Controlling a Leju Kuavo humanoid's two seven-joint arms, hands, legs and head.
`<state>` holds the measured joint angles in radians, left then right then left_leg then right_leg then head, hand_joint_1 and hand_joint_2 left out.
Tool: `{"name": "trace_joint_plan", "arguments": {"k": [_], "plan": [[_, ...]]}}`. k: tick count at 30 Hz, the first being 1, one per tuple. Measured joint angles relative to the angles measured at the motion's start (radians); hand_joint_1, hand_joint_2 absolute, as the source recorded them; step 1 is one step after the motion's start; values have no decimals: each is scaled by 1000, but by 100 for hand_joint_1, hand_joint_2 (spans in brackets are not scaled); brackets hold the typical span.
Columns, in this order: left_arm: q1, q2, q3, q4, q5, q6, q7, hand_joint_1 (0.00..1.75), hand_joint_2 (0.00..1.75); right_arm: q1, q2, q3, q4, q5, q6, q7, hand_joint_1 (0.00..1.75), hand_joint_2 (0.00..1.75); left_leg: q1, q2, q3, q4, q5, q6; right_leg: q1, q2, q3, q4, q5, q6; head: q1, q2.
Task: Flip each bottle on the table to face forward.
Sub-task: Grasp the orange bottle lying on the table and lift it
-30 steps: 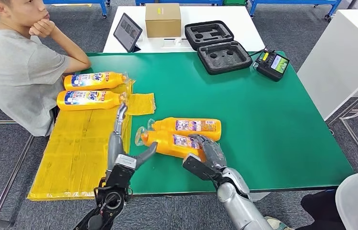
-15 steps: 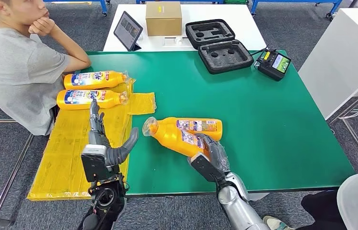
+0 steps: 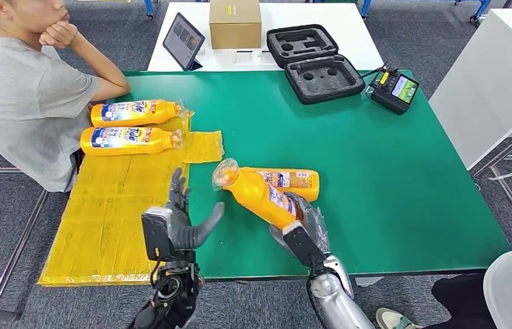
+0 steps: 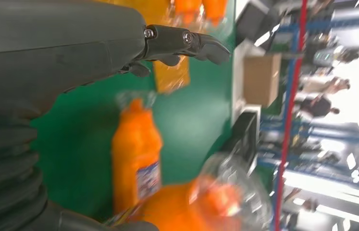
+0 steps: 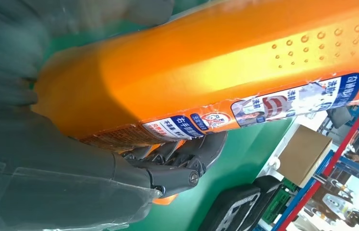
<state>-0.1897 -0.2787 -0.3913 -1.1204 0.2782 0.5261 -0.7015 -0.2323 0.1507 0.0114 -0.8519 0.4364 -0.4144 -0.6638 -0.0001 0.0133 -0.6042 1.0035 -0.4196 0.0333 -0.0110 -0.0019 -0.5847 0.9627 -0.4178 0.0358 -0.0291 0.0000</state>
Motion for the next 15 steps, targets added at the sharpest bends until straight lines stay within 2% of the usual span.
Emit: {"name": "trace_joint_plan", "arguments": {"k": [15], "plan": [[-3,5,-126,52,25,-64,2,0,175,-8,18,51,3,-51,19,-13,175,175,0,-1,-6,0,0,0,0,-1,-6,0,0,0,0,0]]}}
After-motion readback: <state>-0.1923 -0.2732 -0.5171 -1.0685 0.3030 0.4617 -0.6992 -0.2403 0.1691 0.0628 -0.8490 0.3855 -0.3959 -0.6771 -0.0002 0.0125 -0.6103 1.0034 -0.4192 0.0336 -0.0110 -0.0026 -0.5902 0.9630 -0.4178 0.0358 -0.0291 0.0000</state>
